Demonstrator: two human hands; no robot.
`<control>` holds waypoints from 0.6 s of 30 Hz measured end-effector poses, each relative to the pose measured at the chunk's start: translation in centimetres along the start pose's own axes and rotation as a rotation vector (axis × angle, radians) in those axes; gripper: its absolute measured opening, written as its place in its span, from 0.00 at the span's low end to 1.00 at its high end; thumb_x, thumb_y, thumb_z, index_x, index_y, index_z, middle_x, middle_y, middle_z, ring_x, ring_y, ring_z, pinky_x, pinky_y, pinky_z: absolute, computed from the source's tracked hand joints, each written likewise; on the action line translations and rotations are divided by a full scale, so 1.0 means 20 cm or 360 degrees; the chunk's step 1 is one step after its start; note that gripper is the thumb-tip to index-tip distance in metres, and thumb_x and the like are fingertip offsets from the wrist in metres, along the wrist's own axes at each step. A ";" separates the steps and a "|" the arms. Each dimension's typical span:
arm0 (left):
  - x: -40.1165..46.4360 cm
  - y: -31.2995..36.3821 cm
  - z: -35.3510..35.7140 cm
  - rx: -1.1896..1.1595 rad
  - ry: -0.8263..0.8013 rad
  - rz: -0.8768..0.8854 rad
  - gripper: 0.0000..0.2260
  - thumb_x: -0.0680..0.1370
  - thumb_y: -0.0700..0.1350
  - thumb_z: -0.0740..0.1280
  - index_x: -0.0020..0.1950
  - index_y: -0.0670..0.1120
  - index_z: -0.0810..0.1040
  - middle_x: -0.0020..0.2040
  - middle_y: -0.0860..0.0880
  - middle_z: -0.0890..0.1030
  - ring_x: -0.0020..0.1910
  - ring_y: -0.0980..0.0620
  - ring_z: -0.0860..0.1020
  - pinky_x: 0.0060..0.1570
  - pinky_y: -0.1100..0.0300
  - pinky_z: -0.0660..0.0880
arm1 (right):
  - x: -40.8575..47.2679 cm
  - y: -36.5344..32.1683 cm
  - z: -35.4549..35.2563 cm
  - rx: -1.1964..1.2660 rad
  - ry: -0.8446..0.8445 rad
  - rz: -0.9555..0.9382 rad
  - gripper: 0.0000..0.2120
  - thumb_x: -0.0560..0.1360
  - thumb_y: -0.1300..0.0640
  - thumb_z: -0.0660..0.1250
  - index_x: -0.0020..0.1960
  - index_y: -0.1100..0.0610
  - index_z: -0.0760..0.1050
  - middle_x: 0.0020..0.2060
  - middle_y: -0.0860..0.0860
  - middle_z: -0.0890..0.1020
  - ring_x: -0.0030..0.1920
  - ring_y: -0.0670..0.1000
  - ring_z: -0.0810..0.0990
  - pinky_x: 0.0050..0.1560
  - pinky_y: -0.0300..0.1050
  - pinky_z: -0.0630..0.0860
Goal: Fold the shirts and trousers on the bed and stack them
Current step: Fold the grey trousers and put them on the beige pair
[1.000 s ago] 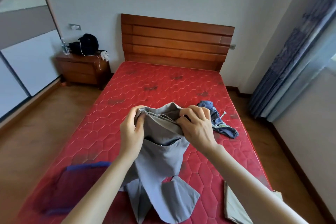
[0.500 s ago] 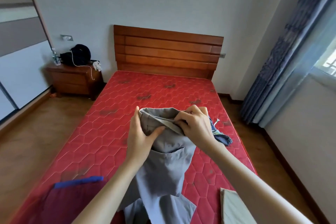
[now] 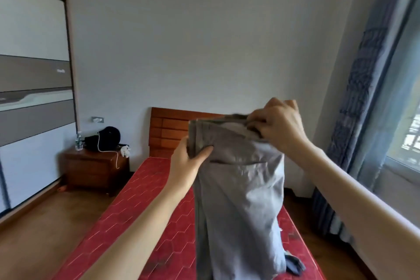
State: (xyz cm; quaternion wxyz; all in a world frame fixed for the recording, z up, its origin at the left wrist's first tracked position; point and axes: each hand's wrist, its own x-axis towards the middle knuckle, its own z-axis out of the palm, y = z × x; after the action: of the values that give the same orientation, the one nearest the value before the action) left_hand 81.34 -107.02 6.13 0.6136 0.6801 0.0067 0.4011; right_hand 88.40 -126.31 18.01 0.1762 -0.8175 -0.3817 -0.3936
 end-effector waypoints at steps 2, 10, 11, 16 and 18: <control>0.02 0.03 0.01 -0.0049 -0.0052 0.0040 0.15 0.72 0.56 0.73 0.55 0.52 0.78 0.48 0.54 0.83 0.50 0.57 0.81 0.49 0.60 0.79 | 0.02 0.01 -0.05 0.0023 0.0051 0.0025 0.07 0.70 0.56 0.73 0.45 0.45 0.85 0.38 0.52 0.79 0.45 0.53 0.76 0.50 0.41 0.57; -0.13 0.03 0.10 0.0043 -0.0155 0.0065 0.12 0.80 0.47 0.64 0.62 0.47 0.75 0.55 0.53 0.81 0.54 0.59 0.79 0.54 0.64 0.75 | -0.04 0.04 -0.13 -0.0121 -0.0193 -0.0065 0.06 0.72 0.54 0.71 0.46 0.44 0.85 0.38 0.47 0.74 0.40 0.42 0.70 0.51 0.39 0.56; -0.13 0.04 0.11 0.0034 -0.0170 0.0064 0.12 0.79 0.48 0.65 0.62 0.48 0.75 0.54 0.54 0.81 0.54 0.60 0.79 0.53 0.66 0.75 | -0.06 0.04 -0.13 -0.0116 -0.0222 -0.0059 0.06 0.72 0.54 0.71 0.46 0.44 0.85 0.38 0.46 0.73 0.39 0.41 0.67 0.49 0.37 0.55; -0.17 0.07 0.16 0.0116 -0.0153 0.0105 0.13 0.78 0.46 0.68 0.62 0.49 0.72 0.53 0.56 0.79 0.51 0.67 0.77 0.51 0.73 0.72 | -0.08 0.03 -0.11 -0.0066 -0.0265 -0.0038 0.08 0.73 0.55 0.71 0.47 0.44 0.85 0.32 0.42 0.74 0.44 0.45 0.72 0.49 0.38 0.54; -0.19 0.06 0.17 0.0175 -0.0135 0.0140 0.11 0.79 0.46 0.67 0.60 0.47 0.73 0.51 0.54 0.80 0.50 0.63 0.79 0.50 0.70 0.73 | -0.09 0.03 -0.10 -0.0014 -0.0257 0.0007 0.06 0.72 0.53 0.72 0.47 0.43 0.85 0.31 0.41 0.75 0.45 0.46 0.72 0.50 0.38 0.54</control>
State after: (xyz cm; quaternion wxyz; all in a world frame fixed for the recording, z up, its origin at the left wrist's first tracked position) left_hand 80.15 -112.10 5.29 0.5568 0.7288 -0.0272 0.3976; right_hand 87.20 -128.79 17.86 0.1420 -0.8481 -0.3912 -0.3278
